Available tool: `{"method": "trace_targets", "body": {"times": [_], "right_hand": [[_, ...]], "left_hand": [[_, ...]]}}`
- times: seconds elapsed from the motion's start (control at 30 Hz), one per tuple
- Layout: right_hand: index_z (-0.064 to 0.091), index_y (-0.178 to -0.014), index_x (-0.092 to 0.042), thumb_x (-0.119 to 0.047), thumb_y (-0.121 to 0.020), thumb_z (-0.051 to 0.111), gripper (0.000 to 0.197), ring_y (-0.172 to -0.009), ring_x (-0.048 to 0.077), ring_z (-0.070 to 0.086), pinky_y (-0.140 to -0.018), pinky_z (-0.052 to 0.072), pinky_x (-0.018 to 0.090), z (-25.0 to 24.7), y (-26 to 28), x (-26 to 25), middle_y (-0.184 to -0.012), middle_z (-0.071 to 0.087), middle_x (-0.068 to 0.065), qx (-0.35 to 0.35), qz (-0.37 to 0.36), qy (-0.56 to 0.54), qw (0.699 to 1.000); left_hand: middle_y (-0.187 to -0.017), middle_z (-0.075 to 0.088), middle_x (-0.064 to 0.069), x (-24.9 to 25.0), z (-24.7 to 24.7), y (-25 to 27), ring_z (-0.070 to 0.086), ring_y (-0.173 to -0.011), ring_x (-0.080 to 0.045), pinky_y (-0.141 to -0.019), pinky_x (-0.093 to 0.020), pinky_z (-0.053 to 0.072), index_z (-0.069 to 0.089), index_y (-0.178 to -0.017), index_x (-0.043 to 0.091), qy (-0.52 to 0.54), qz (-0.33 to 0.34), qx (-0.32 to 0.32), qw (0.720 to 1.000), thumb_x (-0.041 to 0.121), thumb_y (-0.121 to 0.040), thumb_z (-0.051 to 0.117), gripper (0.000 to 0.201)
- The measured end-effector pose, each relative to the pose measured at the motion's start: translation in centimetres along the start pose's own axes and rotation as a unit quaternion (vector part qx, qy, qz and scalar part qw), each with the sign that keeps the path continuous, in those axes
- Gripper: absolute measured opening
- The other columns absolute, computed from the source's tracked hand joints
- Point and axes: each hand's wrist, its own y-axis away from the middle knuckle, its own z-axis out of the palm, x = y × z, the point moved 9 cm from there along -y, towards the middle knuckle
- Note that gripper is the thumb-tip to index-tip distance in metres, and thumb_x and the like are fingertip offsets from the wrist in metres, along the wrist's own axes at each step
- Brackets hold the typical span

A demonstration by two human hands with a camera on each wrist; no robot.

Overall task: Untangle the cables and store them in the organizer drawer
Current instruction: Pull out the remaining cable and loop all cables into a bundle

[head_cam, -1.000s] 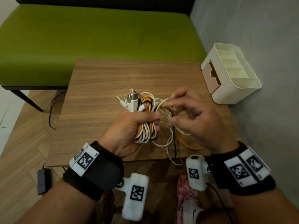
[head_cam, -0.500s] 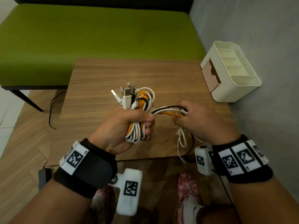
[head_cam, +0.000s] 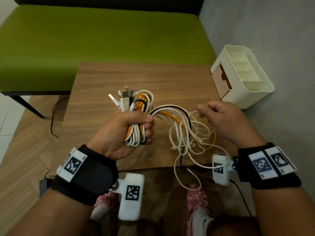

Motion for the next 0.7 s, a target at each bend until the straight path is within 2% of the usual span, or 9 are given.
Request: {"method": "trace_targets", "body": {"times": [0.17,0.27,0.3,0.37,0.43,0.5,0.57,0.63,0.7], "right_hand": [[0.062,-0.078,-0.018,-0.041,-0.099,0.049,0.033,-0.071,0.017,0.053,-0.06,0.036,0.031,-1.2,-0.4,1.4,-0.077,0.061,0.001,0.098,0.047,0.085,0.99],[0.054,-0.092,-0.022,-0.029,-0.1,0.051,0.011,-0.082,0.015,0.053,-0.072,0.038,0.03,-0.8,-0.4,1.5,-0.095,0.057,-0.001,0.118,0.05,0.08,0.988],[0.053,-0.097,-0.027,-0.024,-0.099,0.052,0.003,-0.092,0.014,0.053,-0.078,0.04,0.029,-0.6,-0.3,1.2,-0.103,0.054,-0.004,0.111,0.033,0.07,0.991],[0.056,-0.107,-0.035,-0.011,-0.095,0.054,0.027,-0.109,0.008,0.052,-0.088,0.04,0.02,0.1,0.0,-0.7,-0.119,0.049,-0.011,0.073,-0.047,0.041,0.995],[0.058,-0.118,-0.038,0.003,-0.089,0.053,0.051,-0.127,-0.001,0.043,-0.097,0.035,0.012,1.2,0.8,-3.1,-0.135,0.045,-0.018,0.011,-0.131,-0.015,0.991],[0.055,-0.129,-0.041,0.007,-0.087,0.051,0.064,-0.14,-0.003,0.029,-0.112,0.027,0.021,2.8,1.5,-5.0,-0.147,0.039,-0.023,-0.052,-0.195,-0.026,0.979],[0.053,-0.134,-0.042,0.003,-0.092,0.052,0.062,-0.141,-0.004,0.029,-0.117,0.024,0.028,4.3,1.9,-5.6,-0.147,0.042,-0.026,-0.1,-0.21,-0.027,0.972],[0.057,-0.131,-0.043,-0.005,-0.097,0.054,0.051,-0.127,-0.007,0.047,-0.108,0.039,0.025,5.0,2.0,-5.1,-0.133,0.056,-0.025,-0.147,-0.16,-0.07,0.974],[0.065,-0.117,-0.041,-0.014,-0.098,0.056,0.034,-0.106,-0.005,0.059,-0.089,0.047,0.02,5.2,2.1,-4.6,-0.113,0.064,-0.024,-0.175,-0.122,-0.082,0.974]], "left_hand": [[-0.056,0.047,0.0,0.1,-0.4,0.0,0.049,-0.048,-0.012,-0.048,-0.026,0.044,0.051,-0.067,0.016,-0.012,0.004,0.019,1.0,0.005,-0.067,0.065,0.017],[-0.057,0.047,-0.001,0.0,-0.3,-0.1,0.05,-0.049,-0.012,-0.049,-0.026,0.045,0.053,-0.066,0.016,-0.009,0.005,0.019,1.0,0.007,-0.064,0.067,0.017],[-0.057,0.047,-0.001,0.1,-0.5,-0.1,0.05,-0.049,-0.012,-0.049,-0.027,0.045,0.054,-0.065,0.016,-0.009,0.005,0.022,1.0,0.007,-0.063,0.067,0.016],[-0.057,0.048,-0.001,0.2,-0.8,-0.1,0.051,-0.049,-0.013,-0.049,-0.027,0.045,0.055,-0.064,0.016,-0.006,0.006,0.024,1.0,0.007,-0.063,0.067,0.015],[-0.058,0.048,-0.001,0.1,-0.7,-0.1,0.051,-0.049,-0.013,-0.049,-0.027,0.045,0.055,-0.064,0.016,-0.006,0.005,0.021,1.0,0.009,-0.064,0.068,0.015],[-0.058,0.049,-0.001,-0.1,-0.5,-0.2,0.051,-0.049,-0.013,-0.049,-0.027,0.046,0.055,-0.066,0.017,-0.009,0.001,0.014,1.0,0.006,-0.064,0.068,0.017],[-0.058,0.049,-0.001,-0.4,-0.1,-0.1,0.051,-0.049,-0.013,-0.049,-0.027,0.046,0.054,-0.069,0.016,-0.012,-0.008,0.003,1.0,0.009,-0.064,0.069,0.017],[-0.058,0.049,-0.001,-0.6,0.2,0.0,0.051,-0.049,-0.013,-0.049,-0.027,0.046,0.052,-0.072,0.015,-0.01,-0.016,-0.007,1.0,0.011,-0.063,0.07,0.02],[-0.057,0.048,0.0,-0.6,0.3,0.0,0.05,-0.049,-0.012,-0.049,-0.027,0.045,0.049,-0.075,0.014,-0.006,-0.016,-0.016,1.0,0.011,-0.063,0.07,0.024]]}}
